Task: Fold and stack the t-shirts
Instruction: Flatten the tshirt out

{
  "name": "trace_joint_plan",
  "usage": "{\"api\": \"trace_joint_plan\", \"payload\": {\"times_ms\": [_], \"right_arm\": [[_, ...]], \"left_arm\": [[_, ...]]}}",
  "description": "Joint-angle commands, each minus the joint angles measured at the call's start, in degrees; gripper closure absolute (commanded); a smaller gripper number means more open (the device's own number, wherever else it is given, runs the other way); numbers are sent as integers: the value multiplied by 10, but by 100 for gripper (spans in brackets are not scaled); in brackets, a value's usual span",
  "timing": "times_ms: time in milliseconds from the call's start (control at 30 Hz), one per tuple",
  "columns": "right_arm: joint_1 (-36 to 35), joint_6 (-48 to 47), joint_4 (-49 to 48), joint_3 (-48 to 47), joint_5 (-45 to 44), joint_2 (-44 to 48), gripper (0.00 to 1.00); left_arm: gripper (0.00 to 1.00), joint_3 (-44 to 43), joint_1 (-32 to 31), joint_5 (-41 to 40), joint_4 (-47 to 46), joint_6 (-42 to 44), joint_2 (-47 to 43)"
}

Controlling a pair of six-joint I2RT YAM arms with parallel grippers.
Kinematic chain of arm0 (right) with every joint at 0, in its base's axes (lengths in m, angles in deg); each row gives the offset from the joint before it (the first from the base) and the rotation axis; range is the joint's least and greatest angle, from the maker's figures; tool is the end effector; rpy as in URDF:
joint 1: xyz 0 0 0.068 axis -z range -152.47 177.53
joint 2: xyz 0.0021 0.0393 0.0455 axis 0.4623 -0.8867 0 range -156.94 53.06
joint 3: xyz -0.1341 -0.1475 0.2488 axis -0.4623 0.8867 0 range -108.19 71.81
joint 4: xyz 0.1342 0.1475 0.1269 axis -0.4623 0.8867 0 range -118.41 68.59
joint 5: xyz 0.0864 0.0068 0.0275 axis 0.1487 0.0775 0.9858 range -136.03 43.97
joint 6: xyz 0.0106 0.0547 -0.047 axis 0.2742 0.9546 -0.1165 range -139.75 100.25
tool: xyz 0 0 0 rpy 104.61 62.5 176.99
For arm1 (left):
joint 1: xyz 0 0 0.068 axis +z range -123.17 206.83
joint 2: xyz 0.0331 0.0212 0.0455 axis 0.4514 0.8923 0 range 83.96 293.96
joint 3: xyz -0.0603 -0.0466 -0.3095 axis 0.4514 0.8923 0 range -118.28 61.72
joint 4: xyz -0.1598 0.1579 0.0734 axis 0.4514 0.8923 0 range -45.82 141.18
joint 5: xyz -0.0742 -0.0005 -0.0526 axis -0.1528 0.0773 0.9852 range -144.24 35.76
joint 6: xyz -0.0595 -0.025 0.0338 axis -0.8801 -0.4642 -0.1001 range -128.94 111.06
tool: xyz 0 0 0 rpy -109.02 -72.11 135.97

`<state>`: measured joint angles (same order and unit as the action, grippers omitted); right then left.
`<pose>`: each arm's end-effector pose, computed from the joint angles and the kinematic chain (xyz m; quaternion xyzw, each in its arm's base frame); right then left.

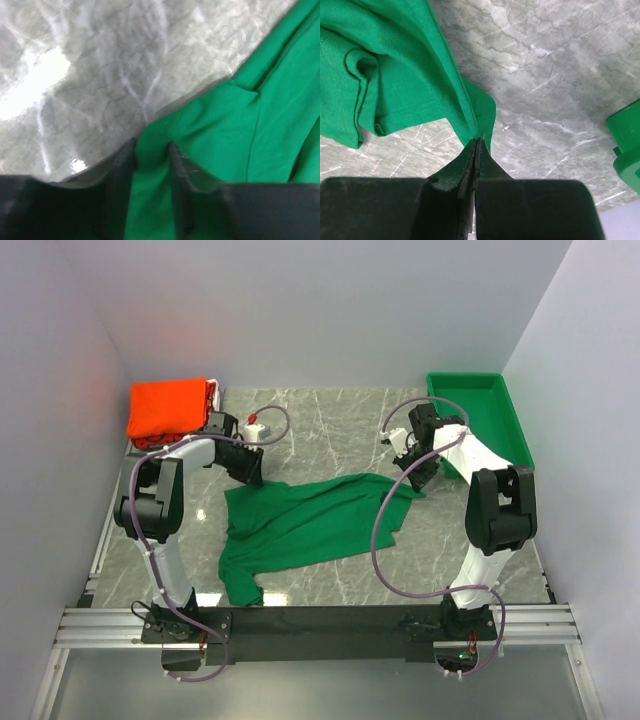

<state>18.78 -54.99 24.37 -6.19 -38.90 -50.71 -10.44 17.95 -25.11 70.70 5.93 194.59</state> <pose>0.3380 0.0596 0.2436 -0.3777 0.9185 0.0374 0.1111 0.3821 -0.0897 0.2011 0.2478 0.9135 -0.2342 0.2221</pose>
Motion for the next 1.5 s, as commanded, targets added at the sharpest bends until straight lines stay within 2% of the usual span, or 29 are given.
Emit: {"api": "trace_joint_plan", "payload": {"times_ms": [0, 67, 100, 200, 300, 467, 533, 567, 667, 700, 767, 933, 1467], "right_arm": [[-2, 0, 8, -22, 4, -1, 100], [-3, 1, 7, -22, 4, 0, 100], [-2, 0, 7, -22, 3, -1, 100], [-2, -2, 8, -19, 2, 1, 100], [-3, -2, 9, -20, 2, 3, 100], [-3, 5, 12, -27, 8, -3, 100], [-3, 6, 15, -34, 10, -8, 100], [-3, 7, 15, -37, 10, -13, 100], [-2, 6, 23, -50, 9, -19, 100], [-3, 5, 24, -51, 9, -19, 100], [-3, 4, 24, -51, 8, -15, 100], [-3, 4, 24, -44, 9, -14, 100], [-3, 30, 46, -91, 15, -59, 100]], "left_arm": [[74, -6, 14, 7, -23, -13, -3], [83, -9, 17, 1, -34, -12, -13], [90, -22, 16, -5, -36, -7, -14], [99, -53, 12, -19, -33, 1, -8], [99, -93, -3, -55, -42, 15, -9], [99, -108, -52, -130, -75, 64, 14], [92, -122, -62, -145, -68, 72, 45], [79, -133, -67, -146, -52, 74, 58], [59, -164, -68, -154, -42, 61, 65], [54, -156, -59, -152, -45, 60, 57], [50, -148, -44, -145, -48, 57, 28], [49, -133, 13, -135, -25, 42, -6], [49, -89, 21, -178, 5, -4, 42]]}}
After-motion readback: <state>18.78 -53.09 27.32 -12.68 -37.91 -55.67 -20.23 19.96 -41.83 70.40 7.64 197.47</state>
